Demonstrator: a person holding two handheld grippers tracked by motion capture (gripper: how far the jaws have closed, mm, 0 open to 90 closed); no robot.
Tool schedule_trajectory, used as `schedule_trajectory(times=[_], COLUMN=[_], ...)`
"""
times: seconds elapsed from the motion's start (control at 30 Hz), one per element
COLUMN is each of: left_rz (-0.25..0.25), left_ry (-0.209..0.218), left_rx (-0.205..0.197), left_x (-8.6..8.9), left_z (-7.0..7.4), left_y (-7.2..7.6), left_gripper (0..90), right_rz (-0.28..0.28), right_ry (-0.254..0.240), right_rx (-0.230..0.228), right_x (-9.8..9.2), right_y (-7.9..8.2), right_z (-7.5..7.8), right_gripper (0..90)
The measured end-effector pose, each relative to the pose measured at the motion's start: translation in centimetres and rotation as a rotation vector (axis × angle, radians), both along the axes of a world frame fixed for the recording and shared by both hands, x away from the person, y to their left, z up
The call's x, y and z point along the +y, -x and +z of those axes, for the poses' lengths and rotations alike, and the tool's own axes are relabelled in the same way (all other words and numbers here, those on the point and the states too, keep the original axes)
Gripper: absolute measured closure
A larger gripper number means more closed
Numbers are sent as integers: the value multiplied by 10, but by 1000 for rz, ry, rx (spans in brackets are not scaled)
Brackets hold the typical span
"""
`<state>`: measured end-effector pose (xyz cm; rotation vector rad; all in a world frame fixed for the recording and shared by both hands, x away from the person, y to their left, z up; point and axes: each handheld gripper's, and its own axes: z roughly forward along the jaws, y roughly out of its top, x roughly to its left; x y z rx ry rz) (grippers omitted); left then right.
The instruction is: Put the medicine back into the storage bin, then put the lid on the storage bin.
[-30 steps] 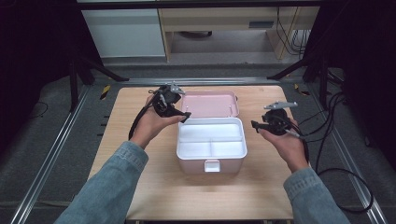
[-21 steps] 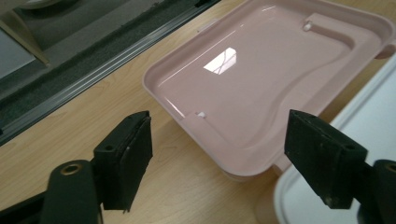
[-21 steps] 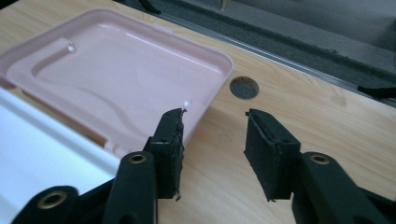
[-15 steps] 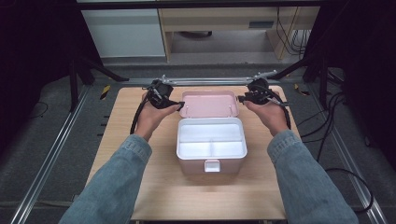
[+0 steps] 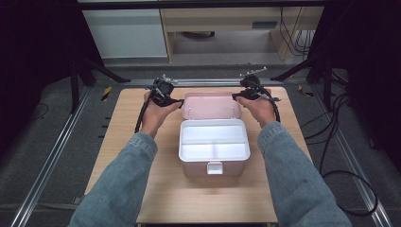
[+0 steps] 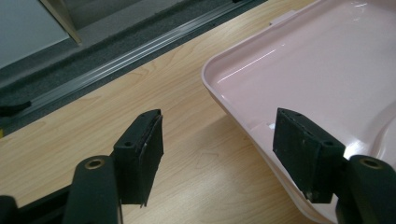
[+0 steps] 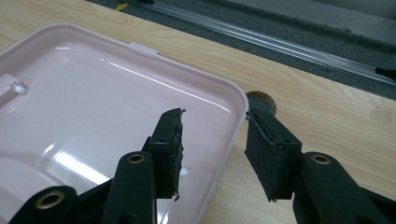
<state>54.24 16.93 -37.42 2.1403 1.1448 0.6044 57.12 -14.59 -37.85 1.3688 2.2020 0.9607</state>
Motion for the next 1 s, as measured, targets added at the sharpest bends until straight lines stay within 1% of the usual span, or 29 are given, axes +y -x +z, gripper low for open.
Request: schedule_trajectory(times=[0.1, 0.17, 0.27, 0.37, 0.43, 0.47, 0.57, 0.63, 0.8, 0.83, 1.0], left_rz=[-8, -2, -1, -1, -4, -5, 4, 13, 27, 32, 43], left_ry=[-13, -14, -5, -9, -4, -7, -9, -17, -11, -14, -3], left_rx=[-1, -3, -5, -3, 5, 5, 9, 11, 8, 13, 26], left_x=[-2, -3, -6, -10, -12, -13, -14, -14, -13, -13, -13], left_z=[-2, -2, -4, -5, -8, -9, -13, -14, -17, -18, -22], left_y=[-1, -1, -2, -4, -6, -6, -9, -10, -13, -14, -17], left_gripper=[344, 351, 356, 362, 377, 377, 385, 395, 429, 431, 471], right_rz=[-8, -11, -21, -27, -34, -36, -45, -48, -62, -63, -81], right_ry=[-3, -5, -11, -2, 19, 20, 24, 29, 30, 29, 36], right_rx=[1, 3, 10, 16, 30, 33, 41, 42, 60, 64, 74], right_x=[2, 3, 2, 2, 1, 1, 0, 0, 0, 0, 2], right_y=[-3, -3, -4, -6, -7, -8, -10, -11, -14, -14, -17], right_z=[-2, -3, -4, -6, -10, -11, -14, -16, -21, -22, -26], right_gripper=[559, 560, 553, 553, 554, 554, 558, 562, 587, 595, 628])
